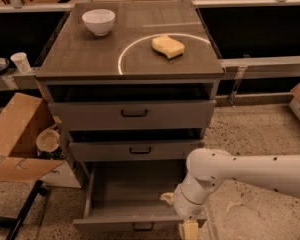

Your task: Close bottom drawer

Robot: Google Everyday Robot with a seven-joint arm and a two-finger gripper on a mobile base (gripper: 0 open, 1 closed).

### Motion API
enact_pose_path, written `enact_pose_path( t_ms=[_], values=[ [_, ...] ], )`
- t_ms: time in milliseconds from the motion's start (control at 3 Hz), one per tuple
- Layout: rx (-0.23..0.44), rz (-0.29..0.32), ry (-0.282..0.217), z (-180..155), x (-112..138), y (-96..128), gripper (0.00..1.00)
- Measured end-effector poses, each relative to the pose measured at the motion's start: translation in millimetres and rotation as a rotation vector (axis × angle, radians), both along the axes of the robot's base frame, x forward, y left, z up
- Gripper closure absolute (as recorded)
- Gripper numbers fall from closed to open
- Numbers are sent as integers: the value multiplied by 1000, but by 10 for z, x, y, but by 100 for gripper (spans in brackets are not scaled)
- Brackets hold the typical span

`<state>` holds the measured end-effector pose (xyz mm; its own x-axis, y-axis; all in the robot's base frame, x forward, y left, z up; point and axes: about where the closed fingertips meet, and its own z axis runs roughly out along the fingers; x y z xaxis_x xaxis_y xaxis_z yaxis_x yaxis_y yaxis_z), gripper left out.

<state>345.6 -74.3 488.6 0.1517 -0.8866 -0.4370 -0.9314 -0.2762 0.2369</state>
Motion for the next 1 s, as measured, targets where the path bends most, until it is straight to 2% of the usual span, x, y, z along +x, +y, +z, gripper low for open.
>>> enact_pose_path(
  t_ms=[333,667,1000],
  values=[
    [17,29,27,-416,-17,61,0],
    [91,57,47,-1352,-26,134,27],
    [138,56,85,-1941,-152,150,50]
  ],
)
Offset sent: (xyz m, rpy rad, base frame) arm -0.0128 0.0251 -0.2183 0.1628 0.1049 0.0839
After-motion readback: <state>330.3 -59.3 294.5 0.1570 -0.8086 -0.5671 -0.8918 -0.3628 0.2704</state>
